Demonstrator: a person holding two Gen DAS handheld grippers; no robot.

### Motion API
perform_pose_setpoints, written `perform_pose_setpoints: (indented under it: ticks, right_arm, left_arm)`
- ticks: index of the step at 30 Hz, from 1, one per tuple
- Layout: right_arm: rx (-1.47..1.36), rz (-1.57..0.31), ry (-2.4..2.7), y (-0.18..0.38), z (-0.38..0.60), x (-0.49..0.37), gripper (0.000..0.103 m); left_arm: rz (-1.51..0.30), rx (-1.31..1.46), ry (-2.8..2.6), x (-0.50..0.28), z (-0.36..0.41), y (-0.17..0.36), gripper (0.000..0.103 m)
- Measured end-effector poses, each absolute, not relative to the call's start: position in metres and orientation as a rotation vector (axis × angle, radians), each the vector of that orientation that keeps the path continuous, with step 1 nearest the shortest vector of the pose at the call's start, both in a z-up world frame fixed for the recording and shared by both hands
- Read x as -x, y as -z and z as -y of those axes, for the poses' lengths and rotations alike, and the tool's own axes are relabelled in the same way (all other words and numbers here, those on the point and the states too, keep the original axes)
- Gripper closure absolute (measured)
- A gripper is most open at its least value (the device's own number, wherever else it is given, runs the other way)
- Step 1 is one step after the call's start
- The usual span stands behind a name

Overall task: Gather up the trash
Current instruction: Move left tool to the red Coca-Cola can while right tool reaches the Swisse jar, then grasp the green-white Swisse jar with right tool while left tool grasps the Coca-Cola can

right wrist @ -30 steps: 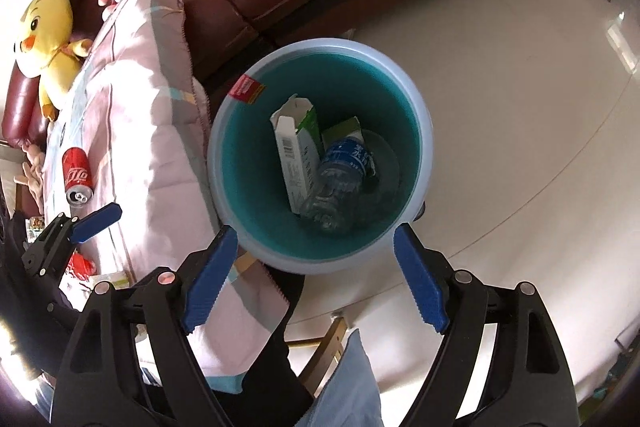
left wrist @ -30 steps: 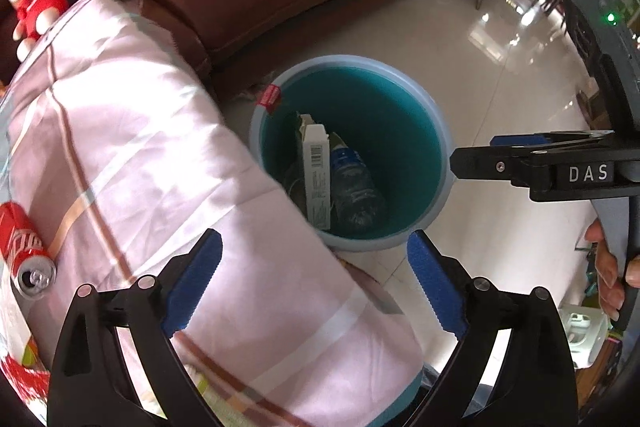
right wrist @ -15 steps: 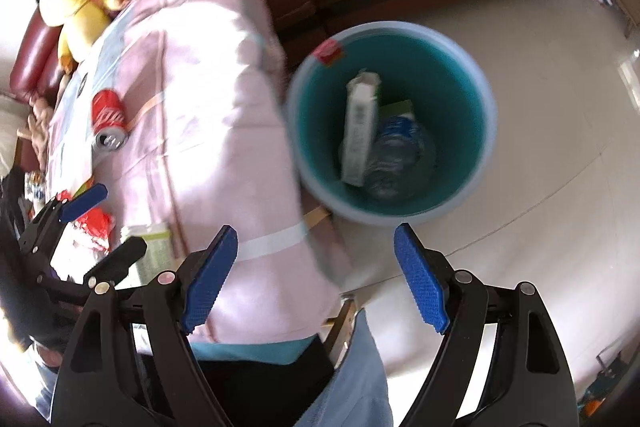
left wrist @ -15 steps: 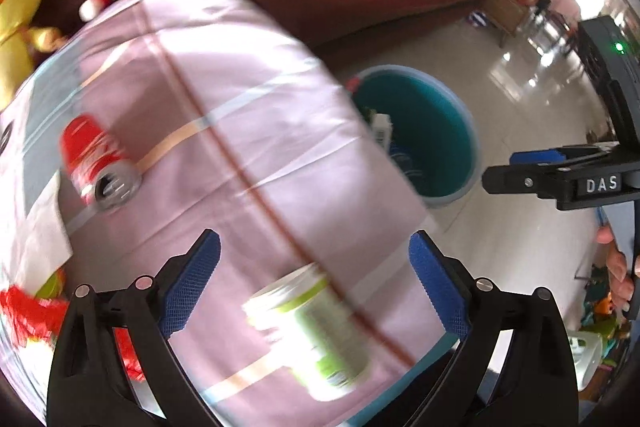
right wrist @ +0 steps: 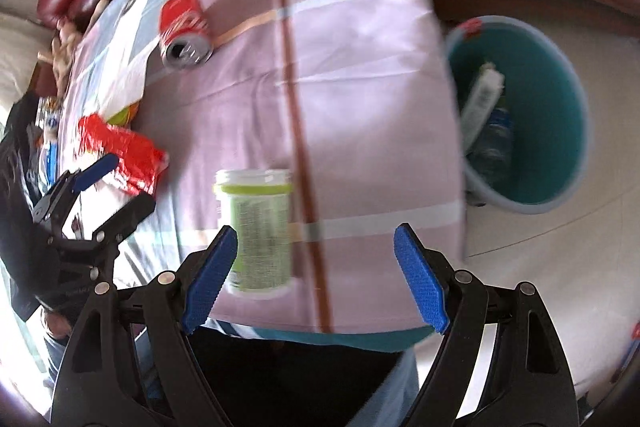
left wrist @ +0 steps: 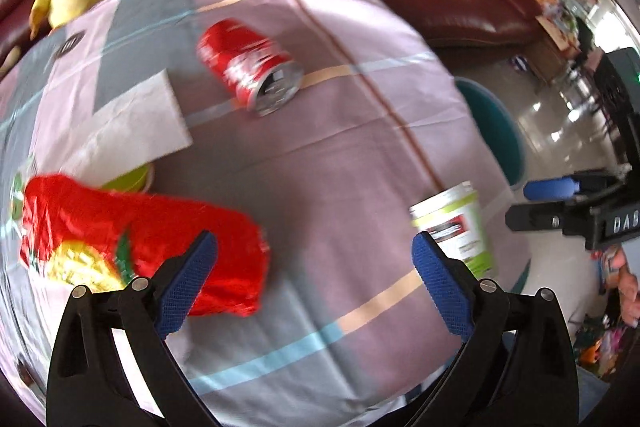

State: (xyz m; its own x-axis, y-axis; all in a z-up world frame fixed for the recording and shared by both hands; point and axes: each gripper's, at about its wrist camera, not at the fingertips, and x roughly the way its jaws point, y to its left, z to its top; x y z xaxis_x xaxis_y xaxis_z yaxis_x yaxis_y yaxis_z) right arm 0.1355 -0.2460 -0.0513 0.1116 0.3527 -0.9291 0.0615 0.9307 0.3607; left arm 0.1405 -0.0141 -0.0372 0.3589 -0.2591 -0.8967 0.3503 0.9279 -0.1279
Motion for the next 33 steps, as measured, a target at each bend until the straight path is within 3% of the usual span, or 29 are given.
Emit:
perform_pose_setpoints:
  ticks: [7, 11, 33]
  right_arm:
    - [-0.355, -1.532, -0.290, 0.081, 0.207, -0.147, 0.029]
    - [-0.367, -1.565, -0.320, 0.095, 0.198, -0.155, 0.055]
    - [-0.339, -1.397, -0.223, 0.079, 0.244, -0.253, 0.055]
  left_arm:
    - [-1.157, -0.030, 0.348, -0.155, -0.018, 0.050, 0.005]
    - [-1.161, -0.021, 0.336, -0.166, -0.022, 0.052, 0.005]
    - [-1.180, 0.079, 0.221, -0.297, 0.026, 0.060, 0.005]
